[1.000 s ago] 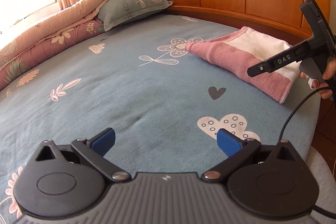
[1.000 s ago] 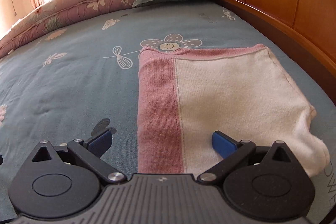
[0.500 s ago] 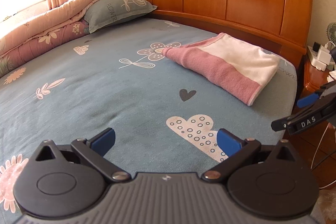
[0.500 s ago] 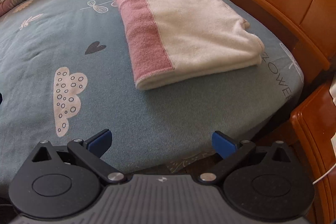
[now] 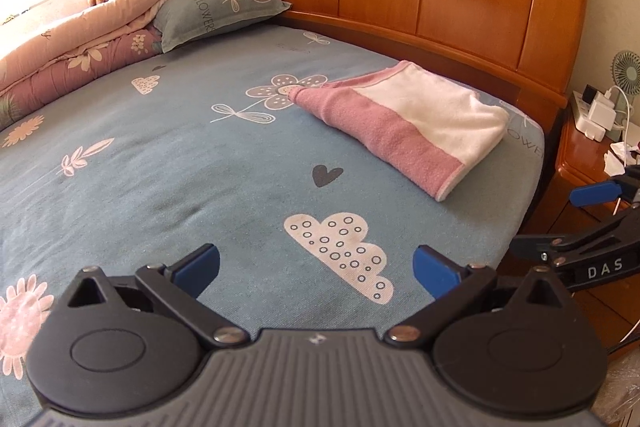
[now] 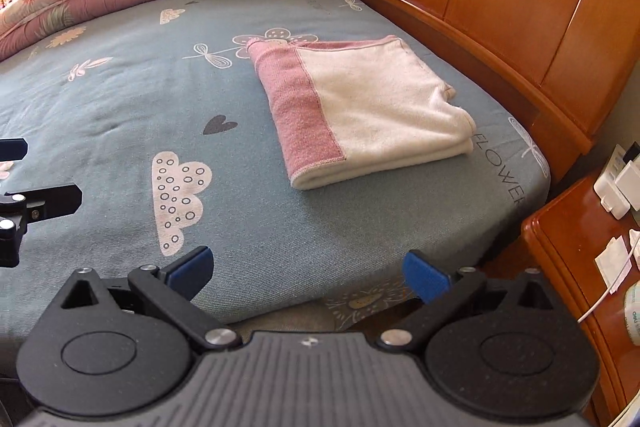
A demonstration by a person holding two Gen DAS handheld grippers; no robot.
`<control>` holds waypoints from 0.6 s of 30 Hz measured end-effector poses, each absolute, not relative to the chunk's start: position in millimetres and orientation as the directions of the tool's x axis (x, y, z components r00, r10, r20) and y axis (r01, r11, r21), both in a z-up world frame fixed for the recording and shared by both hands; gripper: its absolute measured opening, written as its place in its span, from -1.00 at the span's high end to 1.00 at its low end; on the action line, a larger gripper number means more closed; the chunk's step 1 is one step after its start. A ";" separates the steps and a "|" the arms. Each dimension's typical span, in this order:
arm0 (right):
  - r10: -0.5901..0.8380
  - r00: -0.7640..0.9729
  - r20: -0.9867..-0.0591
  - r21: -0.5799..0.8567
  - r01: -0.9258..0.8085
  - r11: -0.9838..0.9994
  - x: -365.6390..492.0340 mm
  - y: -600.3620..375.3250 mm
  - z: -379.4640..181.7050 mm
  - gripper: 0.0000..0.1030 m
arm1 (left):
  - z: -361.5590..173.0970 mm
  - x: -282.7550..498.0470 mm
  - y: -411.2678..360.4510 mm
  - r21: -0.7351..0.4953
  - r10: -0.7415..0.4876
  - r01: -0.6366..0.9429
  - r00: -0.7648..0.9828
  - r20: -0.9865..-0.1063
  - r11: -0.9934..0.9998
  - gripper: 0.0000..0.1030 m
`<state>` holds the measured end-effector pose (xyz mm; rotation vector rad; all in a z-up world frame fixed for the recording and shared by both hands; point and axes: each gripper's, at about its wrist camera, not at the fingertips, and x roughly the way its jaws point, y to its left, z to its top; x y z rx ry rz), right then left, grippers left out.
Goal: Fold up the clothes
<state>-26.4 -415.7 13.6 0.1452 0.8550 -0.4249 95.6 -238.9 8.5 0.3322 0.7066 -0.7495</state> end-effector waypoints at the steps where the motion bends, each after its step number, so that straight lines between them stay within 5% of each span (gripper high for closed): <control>1: -0.304 0.588 -0.750 -0.041 0.417 0.908 -27.4 -414.4 17.2 -1.00 | 10.8 96.3 -240.6 0.048 -0.477 0.702 0.531 -0.700 0.711 -0.98; 18: -0.376 0.634 -0.676 -0.021 0.493 0.870 -42.3 -414.8 66.0 -1.00 | 51.1 101.5 -270.8 -0.046 -0.541 0.749 0.433 -0.721 0.661 -0.98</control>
